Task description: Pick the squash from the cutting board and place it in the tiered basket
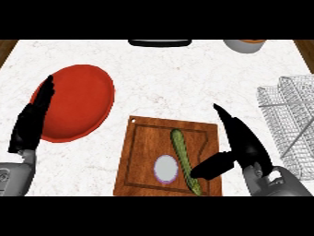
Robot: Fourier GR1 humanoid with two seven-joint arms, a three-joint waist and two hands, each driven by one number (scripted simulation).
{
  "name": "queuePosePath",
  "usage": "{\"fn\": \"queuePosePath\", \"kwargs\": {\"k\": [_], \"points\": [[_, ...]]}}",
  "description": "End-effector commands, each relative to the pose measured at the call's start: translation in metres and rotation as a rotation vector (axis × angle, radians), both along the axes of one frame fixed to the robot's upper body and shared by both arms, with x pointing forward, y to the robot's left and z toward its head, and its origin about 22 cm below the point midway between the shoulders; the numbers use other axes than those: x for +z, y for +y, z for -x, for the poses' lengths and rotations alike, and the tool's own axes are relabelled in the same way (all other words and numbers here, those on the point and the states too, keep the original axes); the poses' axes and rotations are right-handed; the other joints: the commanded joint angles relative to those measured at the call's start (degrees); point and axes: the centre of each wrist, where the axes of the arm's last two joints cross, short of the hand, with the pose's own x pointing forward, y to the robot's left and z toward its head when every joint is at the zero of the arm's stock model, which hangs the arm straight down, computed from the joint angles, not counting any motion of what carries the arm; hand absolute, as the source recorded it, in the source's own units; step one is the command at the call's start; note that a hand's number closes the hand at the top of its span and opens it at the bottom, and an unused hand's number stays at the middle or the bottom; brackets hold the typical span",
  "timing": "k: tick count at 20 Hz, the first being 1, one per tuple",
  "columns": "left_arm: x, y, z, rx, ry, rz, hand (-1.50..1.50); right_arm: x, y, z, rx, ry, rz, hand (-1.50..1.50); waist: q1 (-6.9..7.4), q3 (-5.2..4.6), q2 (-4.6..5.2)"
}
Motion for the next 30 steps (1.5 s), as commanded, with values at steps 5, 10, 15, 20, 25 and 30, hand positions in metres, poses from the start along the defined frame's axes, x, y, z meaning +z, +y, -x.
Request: {"fn": "queuePosePath", "kwargs": {"k": [5,10,15,20,25,30], "points": [[0.014,0.006,-0.004,-0.009,0.002,0.003,0.0,-0.027,0.022,-0.008,-0.069,0.169,0.092,-1.5,-0.45,0.09,-0.06],[-0.002,-0.009,-0.007,0.021,0.005,-0.015,0.0,-0.016,0.038,0.002,-0.043,0.163,0.125,-1.5,-0.85,0.06,-0.1],[-0.008,-0.001,0.001,0.009,0.002,-0.006,0.0,-0.024,0.041,0.01,-0.023,0.152,0.236,-1.5,-0.85,0.04,-0.17],[0.006,0.018,0.0,0.01,0.026,-0.003,0.0,-0.031,0.048,0.012,-0.005,0.128,0.26,-1.5,-0.72,0.07,-0.14],[0.01,0.008,0.009,0.009,0.002,-0.01,0.0,-0.026,0.064,0.019,-0.01,0.173,0.267,-1.5,-0.56,0.06,-0.33],[-0.001,-0.014,-0.006,0.008,0.012,0.001,0.0,-0.055,0.071,0.015,-0.038,0.176,0.222,-1.5,-0.99,0.08,-0.04]]}}
